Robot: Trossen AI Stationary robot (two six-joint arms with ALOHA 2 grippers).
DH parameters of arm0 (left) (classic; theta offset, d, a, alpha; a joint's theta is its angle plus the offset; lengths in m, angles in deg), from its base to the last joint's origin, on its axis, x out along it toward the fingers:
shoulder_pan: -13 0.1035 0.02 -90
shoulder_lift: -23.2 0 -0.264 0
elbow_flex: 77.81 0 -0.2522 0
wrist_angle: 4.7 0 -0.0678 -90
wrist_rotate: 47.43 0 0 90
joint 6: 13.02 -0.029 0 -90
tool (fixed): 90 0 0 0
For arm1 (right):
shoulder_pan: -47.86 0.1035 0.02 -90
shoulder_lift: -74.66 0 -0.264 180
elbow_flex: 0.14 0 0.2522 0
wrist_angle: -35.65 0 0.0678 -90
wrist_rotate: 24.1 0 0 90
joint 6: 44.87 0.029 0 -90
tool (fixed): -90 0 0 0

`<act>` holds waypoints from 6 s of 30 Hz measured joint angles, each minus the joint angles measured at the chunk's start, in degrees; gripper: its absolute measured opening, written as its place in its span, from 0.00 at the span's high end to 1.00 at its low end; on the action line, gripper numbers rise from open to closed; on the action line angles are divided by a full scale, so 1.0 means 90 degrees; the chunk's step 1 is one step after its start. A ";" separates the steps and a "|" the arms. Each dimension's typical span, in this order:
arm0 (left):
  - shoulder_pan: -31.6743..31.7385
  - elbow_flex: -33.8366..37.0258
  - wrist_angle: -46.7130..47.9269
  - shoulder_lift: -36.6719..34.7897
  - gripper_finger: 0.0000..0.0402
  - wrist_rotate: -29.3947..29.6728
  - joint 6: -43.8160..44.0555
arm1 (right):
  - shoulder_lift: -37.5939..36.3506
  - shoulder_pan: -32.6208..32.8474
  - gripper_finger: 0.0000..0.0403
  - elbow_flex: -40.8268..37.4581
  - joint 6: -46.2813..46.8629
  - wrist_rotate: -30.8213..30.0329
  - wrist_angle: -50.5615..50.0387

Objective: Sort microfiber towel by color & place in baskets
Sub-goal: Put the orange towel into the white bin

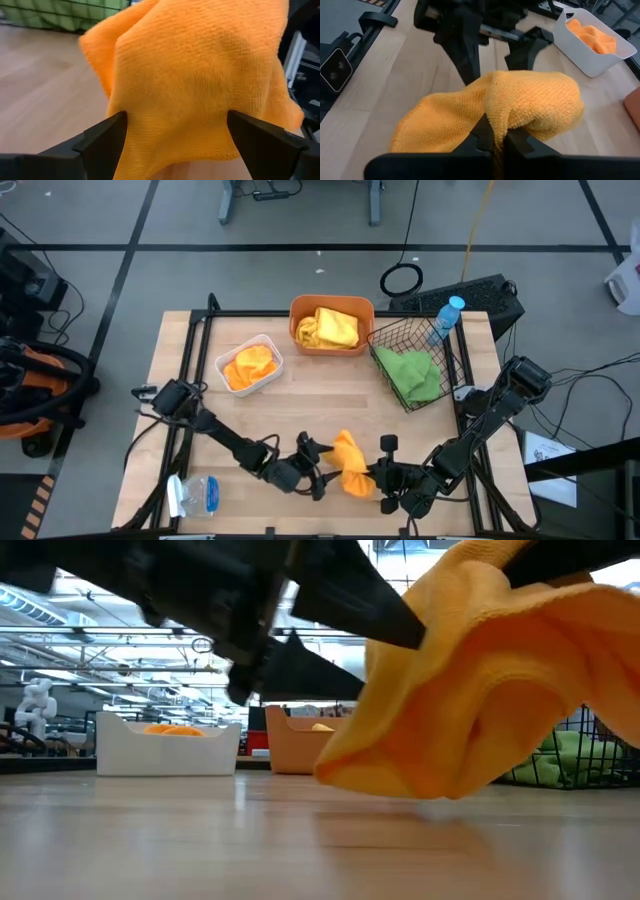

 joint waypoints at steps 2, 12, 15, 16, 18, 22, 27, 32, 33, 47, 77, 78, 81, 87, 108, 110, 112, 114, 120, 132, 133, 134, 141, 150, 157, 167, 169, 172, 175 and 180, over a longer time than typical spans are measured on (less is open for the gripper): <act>0.0133 0.0000 -0.0350 0.0086 0.13 -0.0264 -0.0237 | 0.0000 -0.0003 1.00 0.0000 -0.0063 0.0002 -0.0002; 0.0595 -0.0002 -0.1832 0.0081 0.15 -0.2580 -0.1649 | 0.0000 -0.0003 1.00 0.0000 -0.0421 -0.0025 -0.0002; 0.0622 -0.0002 -0.1988 0.0083 0.21 -0.2858 -0.1748 | 0.0000 -0.0018 1.00 0.0000 -0.0570 -0.0090 0.0006; 0.0622 -0.0002 -0.2055 0.0083 0.25 -0.2875 -0.1761 | 0.0000 -0.0022 1.00 0.0000 -0.0580 -0.0173 0.0010; 0.0615 -0.0002 -0.2108 0.0081 0.33 -0.2981 -0.1787 | 0.0000 -0.0036 1.00 0.0000 -0.0589 -0.0270 0.0028; 0.0610 -0.0002 -0.2085 0.0081 0.57 -0.3014 -0.1794 | 0.0000 -0.0050 1.00 0.0000 -0.0621 -0.0344 0.0092; 0.0610 -0.0002 -0.2263 0.0081 0.91 -0.3012 -0.1914 | 0.0000 -0.0054 0.99 0.0000 -0.0599 -0.0350 0.0229; 0.0646 -0.0002 -0.2286 0.0081 0.95 -0.3099 -0.2081 | 0.0000 -0.0017 0.91 0.0000 -0.0293 -0.0351 0.0335; 0.0656 -0.0002 -0.2284 0.0081 0.94 -0.3124 -0.2085 | -0.0001 0.0014 0.88 0.0000 -0.0186 -0.0368 0.0334; 0.0775 0.0143 -0.2394 0.0081 0.98 -0.3345 -0.2231 | -0.0379 0.0899 0.34 -0.0004 0.2523 -0.0527 -0.1244; 0.0782 0.0134 -0.3225 0.0068 0.96 -0.4063 -0.3699 | -0.0376 0.0033 0.76 -0.1625 -0.0785 0.0532 0.4250; 0.0769 0.0134 -0.3123 0.0011 0.96 -0.3998 -0.3660 | -0.0376 0.0028 0.84 -0.1625 -0.0801 0.0529 0.4202; 0.0746 0.0134 -0.2814 -0.0159 0.88 -0.3722 -0.3374 | -0.0376 0.0040 0.96 -0.1625 -0.0822 0.0478 0.4042; 0.0504 0.0134 -0.0867 -0.0811 0.53 -0.2802 -0.2779 | -0.0376 0.0082 0.98 -0.1625 -0.0754 0.0436 0.4002; -0.0584 0.0132 -0.0169 -0.1417 0.08 0.0399 -0.1362 | -0.0376 0.0037 1.00 -0.1625 -0.0774 0.0124 0.3942; -0.0543 0.0131 -0.0504 -0.1246 0.08 0.0313 -0.1240 | -0.0376 -0.0006 1.00 -0.1625 -0.0786 0.0119 0.3947; -0.0502 0.0131 -0.0813 -0.1021 0.08 0.0291 -0.1229 | -0.0376 -0.0055 1.00 -0.1625 -0.0799 0.0121 0.3963; -0.0449 0.0107 -0.0890 -0.0838 0.08 0.0425 -0.1139 | -0.0376 -0.0094 1.00 -0.1625 -0.0799 0.0141 0.3960; -0.0106 0.0104 -0.1017 -0.0534 0.08 0.0448 -0.0642 | -0.0376 -0.0139 1.00 -0.1625 -0.0806 0.0144 0.3961; 0.0527 -0.0221 -0.1953 0.0020 0.08 -0.2822 -0.0920 | -0.0376 -0.0226 1.00 -0.1623 -0.1100 0.0175 0.4082; 0.0532 -0.0249 -0.1953 0.0054 0.08 -0.2830 -0.0951 | -0.0376 -0.0224 1.00 -0.1625 -0.1131 0.0175 0.4102; 0.0535 -0.0260 -0.1951 0.0074 0.08 -0.2826 -0.1011 | -0.0376 -0.0224 1.00 -0.1625 -0.1178 0.0172 0.4136; 0.0560 -0.0299 -0.1963 0.0083 0.30 -0.2818 -0.1339 | -0.0376 -0.0224 0.97 -0.1622 -0.1230 0.0160 0.4223; 0.0604 -0.0289 -0.1372 -0.0049 0.95 -0.3024 -0.1583 | -0.0376 -0.0196 0.90 -0.1617 -0.1019 0.0197 0.4206; 0.0722 -0.0287 0.0370 -0.0747 0.93 -0.2946 -0.1731 | -0.0526 -0.0034 0.72 -0.1625 -0.0129 0.0101 0.3310; 0.1193 -0.0287 0.4747 -0.2826 0.94 -0.1610 -0.1650 | -0.0898 0.0002 0.51 -0.1625 -0.0070 -0.0054 0.2444; 0.1401 -0.0287 0.5862 -0.3372 0.94 -0.1356 -0.1336 | -0.0973 0.0002 0.49 -0.1625 -0.0348 -0.0053 0.2402; 0.1810 -0.0287 0.7602 -0.4126 0.95 -0.1339 -0.0646 | -0.1110 0.0003 0.49 -0.1625 -0.0679 -0.0051 0.2228; 0.2278 -0.0284 0.8930 -0.4750 0.95 -0.1336 -0.0352 | -0.1268 -0.0008 0.49 -0.1625 -0.0996 -0.0053 0.1932; 0.3270 -0.0284 1.0137 -0.5249 0.95 -0.1512 -0.0777 | -0.1520 -0.0095 0.49 -0.1625 -0.1529 -0.0360 0.1500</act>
